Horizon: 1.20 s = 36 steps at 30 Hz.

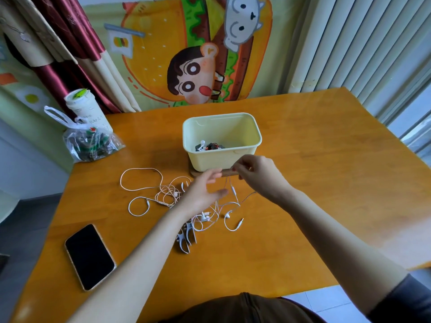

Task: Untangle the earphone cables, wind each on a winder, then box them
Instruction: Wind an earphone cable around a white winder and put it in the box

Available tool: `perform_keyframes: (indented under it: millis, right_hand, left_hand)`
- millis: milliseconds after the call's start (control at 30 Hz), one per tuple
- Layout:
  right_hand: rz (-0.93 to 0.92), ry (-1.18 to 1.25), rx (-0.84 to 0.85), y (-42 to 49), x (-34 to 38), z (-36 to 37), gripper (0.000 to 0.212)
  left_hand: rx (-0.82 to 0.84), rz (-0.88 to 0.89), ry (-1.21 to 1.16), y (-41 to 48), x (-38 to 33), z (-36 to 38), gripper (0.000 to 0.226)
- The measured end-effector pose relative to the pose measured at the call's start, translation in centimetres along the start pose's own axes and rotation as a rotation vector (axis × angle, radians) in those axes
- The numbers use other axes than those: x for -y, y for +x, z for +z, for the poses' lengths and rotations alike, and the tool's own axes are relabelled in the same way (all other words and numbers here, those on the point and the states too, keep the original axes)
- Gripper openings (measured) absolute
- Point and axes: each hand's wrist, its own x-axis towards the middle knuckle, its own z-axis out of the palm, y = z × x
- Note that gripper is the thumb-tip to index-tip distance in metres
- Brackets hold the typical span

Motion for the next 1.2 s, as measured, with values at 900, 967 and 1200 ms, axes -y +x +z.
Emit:
perform_keyframes:
  millis: [900, 967, 1200]
  right_hand:
    - [-0.098, -0.092, 0.338, -1.4, -1.1, 1.9, 0.015]
    - [-0.075, -0.072, 0.298, -1.3, -1.2, 1.7, 0.016]
    - [0.015, -0.03, 0.139, -1.1, -2.0, 1.2, 0.025]
  left_hand:
    - [0.087, 0.09, 0.258, -0.2, -0.7, 0.2, 0.032]
    - [0.082, 0.073, 0.239, -0.4, -0.2, -0.1, 0.03]
    - [0.139, -0.024, 0.207, -1.2, 2.6, 0.5, 0.016]
